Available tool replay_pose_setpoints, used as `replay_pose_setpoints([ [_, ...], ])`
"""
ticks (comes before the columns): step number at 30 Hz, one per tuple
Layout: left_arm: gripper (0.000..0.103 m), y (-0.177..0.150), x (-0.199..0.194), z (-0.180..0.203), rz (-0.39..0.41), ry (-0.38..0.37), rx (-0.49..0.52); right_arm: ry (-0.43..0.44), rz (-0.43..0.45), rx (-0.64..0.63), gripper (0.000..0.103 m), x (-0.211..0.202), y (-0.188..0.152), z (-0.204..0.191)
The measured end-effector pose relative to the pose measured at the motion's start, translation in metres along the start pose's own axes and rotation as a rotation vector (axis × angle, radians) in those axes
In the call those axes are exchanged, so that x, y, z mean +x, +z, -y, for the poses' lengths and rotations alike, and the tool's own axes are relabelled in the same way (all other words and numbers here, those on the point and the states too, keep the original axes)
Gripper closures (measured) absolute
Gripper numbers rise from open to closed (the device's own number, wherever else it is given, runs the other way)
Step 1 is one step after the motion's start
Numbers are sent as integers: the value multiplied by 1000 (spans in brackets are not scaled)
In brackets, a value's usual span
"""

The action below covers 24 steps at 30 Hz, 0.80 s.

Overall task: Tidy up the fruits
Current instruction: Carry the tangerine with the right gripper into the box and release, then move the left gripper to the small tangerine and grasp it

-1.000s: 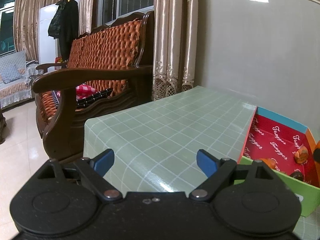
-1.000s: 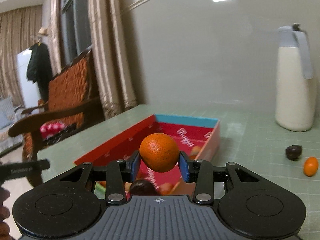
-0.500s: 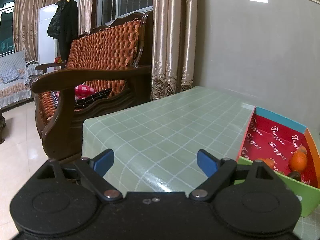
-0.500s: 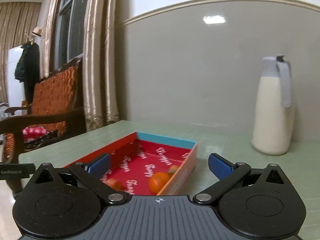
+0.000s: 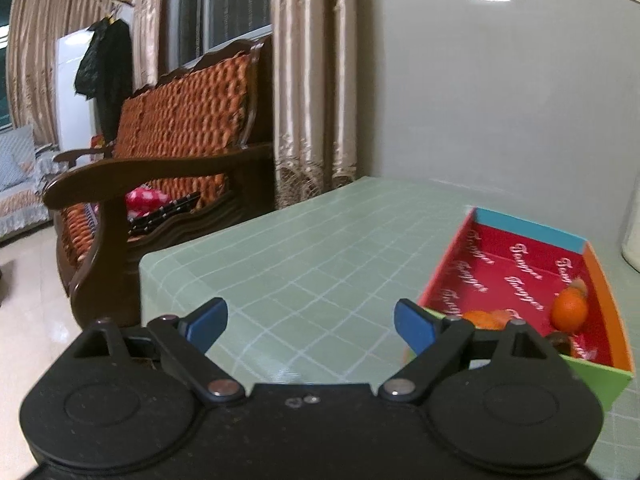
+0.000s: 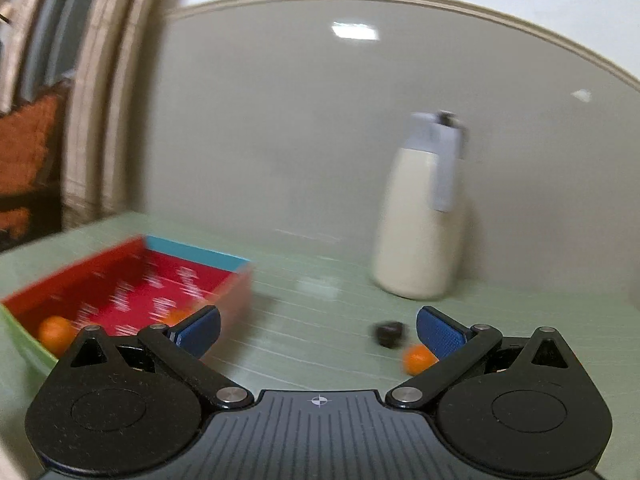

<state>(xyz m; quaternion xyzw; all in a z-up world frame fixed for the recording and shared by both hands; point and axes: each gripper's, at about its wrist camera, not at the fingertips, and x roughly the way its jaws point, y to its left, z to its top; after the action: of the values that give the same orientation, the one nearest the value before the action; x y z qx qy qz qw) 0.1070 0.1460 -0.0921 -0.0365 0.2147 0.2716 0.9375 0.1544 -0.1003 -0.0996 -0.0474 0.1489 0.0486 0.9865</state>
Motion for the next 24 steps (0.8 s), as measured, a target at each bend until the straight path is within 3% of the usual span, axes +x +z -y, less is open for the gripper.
replay_pose_setpoints([
  [7,18,-2,-14,48,41,-100,104,-136,-66,59,0,-6,-10,49],
  [24,12,-19,-63,197,59,-461,386,-551,-130,147,0,-35,-46,158],
])
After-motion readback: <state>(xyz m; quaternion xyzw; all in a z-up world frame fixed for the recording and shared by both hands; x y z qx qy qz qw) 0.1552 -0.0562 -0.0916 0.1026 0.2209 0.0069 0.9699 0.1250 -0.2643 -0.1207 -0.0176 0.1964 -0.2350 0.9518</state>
